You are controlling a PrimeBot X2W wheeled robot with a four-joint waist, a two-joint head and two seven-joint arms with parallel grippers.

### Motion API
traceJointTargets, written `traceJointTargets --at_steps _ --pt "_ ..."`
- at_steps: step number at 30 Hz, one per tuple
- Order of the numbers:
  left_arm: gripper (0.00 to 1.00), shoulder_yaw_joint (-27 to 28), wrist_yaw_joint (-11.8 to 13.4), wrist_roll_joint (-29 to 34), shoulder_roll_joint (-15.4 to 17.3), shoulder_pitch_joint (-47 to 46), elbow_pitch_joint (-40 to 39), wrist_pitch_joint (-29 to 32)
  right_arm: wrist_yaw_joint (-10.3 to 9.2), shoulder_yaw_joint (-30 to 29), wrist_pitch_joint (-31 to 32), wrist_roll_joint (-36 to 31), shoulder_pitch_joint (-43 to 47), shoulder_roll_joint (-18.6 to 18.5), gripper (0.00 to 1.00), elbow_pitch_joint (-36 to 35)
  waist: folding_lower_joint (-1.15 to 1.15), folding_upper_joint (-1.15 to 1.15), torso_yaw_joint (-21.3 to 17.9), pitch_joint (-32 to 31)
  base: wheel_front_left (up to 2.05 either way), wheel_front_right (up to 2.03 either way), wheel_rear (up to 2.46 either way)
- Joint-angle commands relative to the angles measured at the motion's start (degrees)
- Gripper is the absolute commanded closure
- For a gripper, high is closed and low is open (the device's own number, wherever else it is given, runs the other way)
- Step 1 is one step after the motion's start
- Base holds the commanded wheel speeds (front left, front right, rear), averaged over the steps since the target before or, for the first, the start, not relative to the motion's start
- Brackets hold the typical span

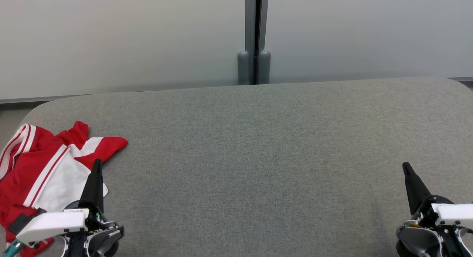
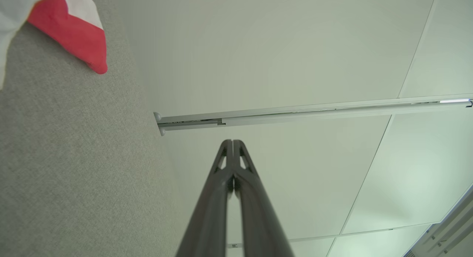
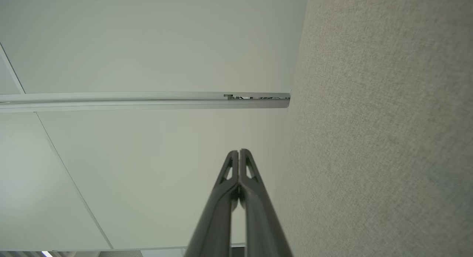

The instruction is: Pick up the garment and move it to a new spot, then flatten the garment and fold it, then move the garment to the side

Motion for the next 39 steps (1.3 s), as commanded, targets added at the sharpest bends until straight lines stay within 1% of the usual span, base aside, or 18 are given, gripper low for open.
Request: traceJointTargets --at_steps 1,39 --pt "1.0 0.1 -0.2 0.1 0.2 -1.0 0.0 0.1 0.03 0.0 0.1 -0.2 -0.3 -0.3 1.0 0.1 0.0 0.0 0.0 0.0 0.0 0.0 0.0" --pt "1.0 0.1 -0.2 0.1 0.2 -1.0 0.0 0.1 0.03 0.0 0.1 -0.2 -0.3 -0.3 1.0 0.1 0.0 0.0 0.0 0.0 0.0 0.0 0.0"
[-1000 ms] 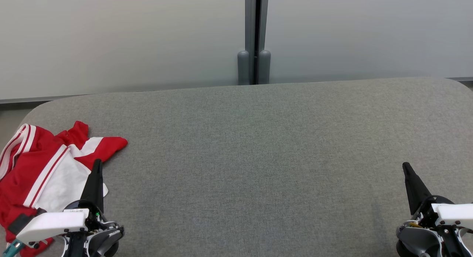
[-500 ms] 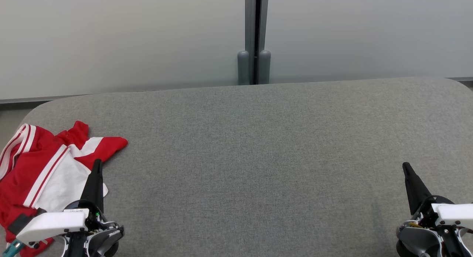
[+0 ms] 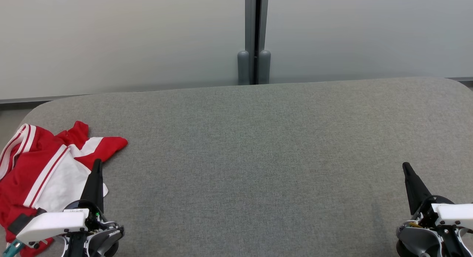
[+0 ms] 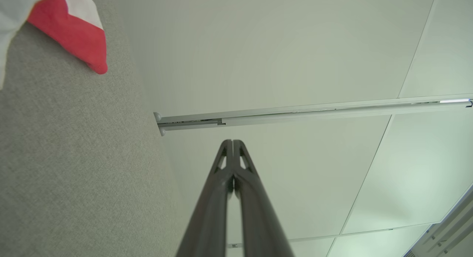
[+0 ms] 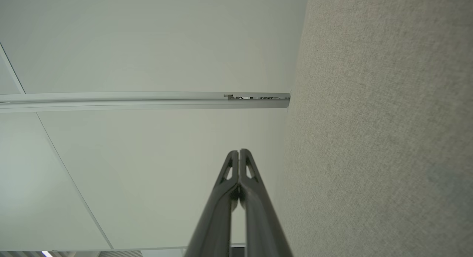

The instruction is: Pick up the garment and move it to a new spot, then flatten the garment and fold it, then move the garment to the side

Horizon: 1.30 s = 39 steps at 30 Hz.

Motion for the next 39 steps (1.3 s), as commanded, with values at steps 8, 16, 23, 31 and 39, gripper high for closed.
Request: traceJointTargets --at_steps 8,16,23,31,39 --pt "1.0 0.1 -0.2 0.1 0.2 -1.0 0.0 0.1 0.03 0.0 0.1 -0.2 -0.3 -0.3 1.0 0.1 0.0 0.0 0.0 0.0 0.0 0.0 0.0" --pt "1.0 0.1 -0.2 0.1 0.2 -1.0 0.0 0.1 0.03 0.0 0.1 -0.2 -0.3 -0.3 1.0 0.1 0.0 0.0 0.0 0.0 0.0 0.0 0.0" --pt "0.0 -0.5 0.1 0.0 -0.5 1.7 1.1 -0.6 -0.05 0.8 -0.6 0.0 1.4 0.7 0.0 0.9 0.0 0.0 0.0 0.0 0.0 0.0 0.0" --pt "0.0 -1.4 0.1 0.1 -0.4 1.8 -0.4 -3.0 -0.04 3.1 -3.0 0.1 1.2 0.5 0.0 -1.7 0.0 0.0 0.1 0.0 0.0 0.0 0.0" --pt "0.0 -1.9 0.1 3.1 -0.3 2.0 -2.8 -5.1 -0.03 4.7 -5.1 -2.2 1.0 0.4 0.0 -3.9 0.0 0.0 0.1 0.1 0.0 0.0 0.0"
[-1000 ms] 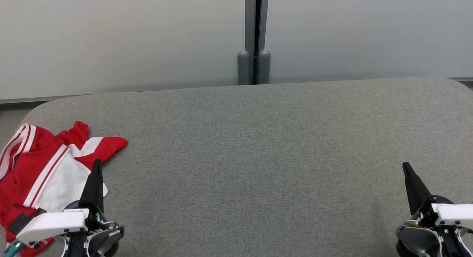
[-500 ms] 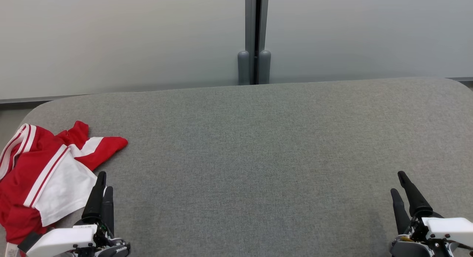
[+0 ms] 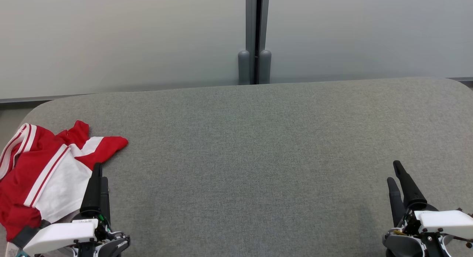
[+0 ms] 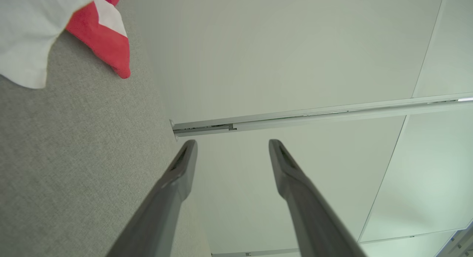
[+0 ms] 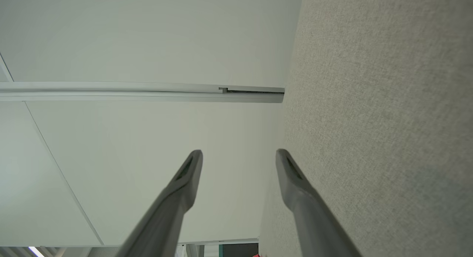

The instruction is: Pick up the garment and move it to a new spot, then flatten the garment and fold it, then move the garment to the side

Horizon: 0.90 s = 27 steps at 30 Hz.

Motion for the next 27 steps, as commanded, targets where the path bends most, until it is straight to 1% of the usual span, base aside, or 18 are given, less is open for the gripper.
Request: traceJointTargets --at_steps 1,4,5,9,10,20,27 --pt "0.0 0.0 0.0 1.9 0.6 -1.1 -1.8 -0.7 0.06 0.5 -0.9 -1.3 -1.6 -0.6 0.0 -1.8 0.0 0.0 0.0 0.0 0.0 0.0 0.0" --pt "0.0 0.1 0.0 4.7 0.6 -1.1 -2.5 -1.5 0.06 0.9 -1.7 -3.1 -1.8 -0.6 0.0 -2.7 0.0 0.0 0.0 0.1 0.0 0.0 0.0" --pt "0.0 0.1 0.1 7.1 0.6 -1.0 -3.0 -1.9 0.06 1.2 -2.1 -4.8 -2.0 -0.6 0.0 -3.4 0.0 0.0 0.0 0.1 0.0 0.0 0.0" --pt "0.0 0.1 0.6 11.7 0.7 -1.0 -4.1 -2.9 0.07 1.9 -3.1 -8.5 -2.1 -0.7 0.0 -4.3 0.0 0.0 0.0 0.1 0.0 0.0 0.0" --pt "0.0 0.1 0.6 11.7 0.7 -1.0 -4.1 -2.9 0.07 1.9 -3.1 -8.5 -2.1 -0.7 0.0 -4.3 0.0 0.0 0.0 0.1 0.0 0.0 0.0" --pt "0.0 -1.0 2.1 25.3 0.7 -0.4 -7.0 -5.0 0.08 4.4 -5.2 -20.3 -2.6 -0.8 0.0 -6.0 0.0 0.0 0.1 0.1 0.0 0.0 0.0" --pt "0.0 -2.6 3.1 36.1 0.8 0.3 -7.7 -6.4 0.09 5.3 -6.6 -29.6 -2.8 -0.8 0.0 -6.4 0.0 0.0 0.1 0.1 0.0 0.0 0.0"
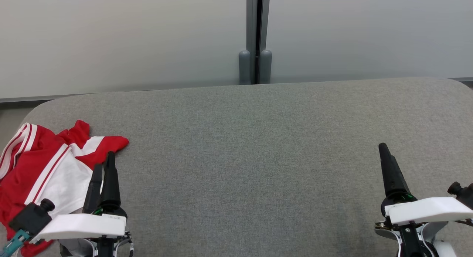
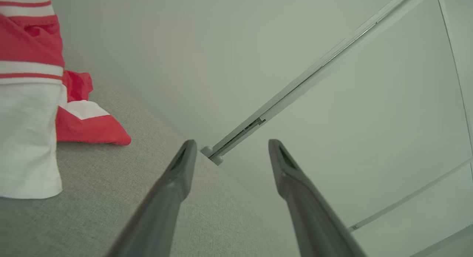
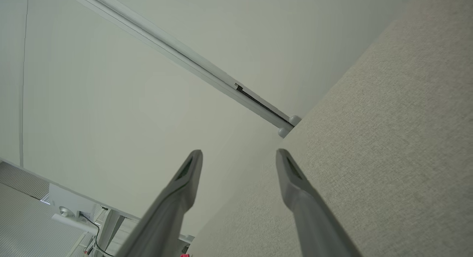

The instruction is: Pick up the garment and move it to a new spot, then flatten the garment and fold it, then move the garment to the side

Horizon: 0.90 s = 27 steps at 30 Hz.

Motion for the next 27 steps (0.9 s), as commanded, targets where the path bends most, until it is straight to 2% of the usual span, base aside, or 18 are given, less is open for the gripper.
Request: traceJointTargets --at_steps 1,13,27 --pt "0.0 -0.4 0.3 2.9 0.5 -0.3 -1.1 -0.5 0.09 0.3 -0.7 -2.8 -1.5 -0.5 0.0 -0.9 0.0 0.0 0.0 0.0 0.0 0.0 0.0" --pt "0.0 -2.2 1.5 18.3 0.9 0.4 -1.5 -2.7 0.1 3.2 -2.9 -19.1 -2.0 -0.9 0.0 0.3 0.0 0.0 0.1 -0.1 0.0 0.0 0.0" --pt "0.0 -2.9 2.9 28.3 1.1 0.9 -0.6 -4.9 0.11 5.3 -5.1 -31.1 -2.2 -1.1 0.0 1.0 0.0 0.0 0.2 -0.2 0.0 0.0 0.0"
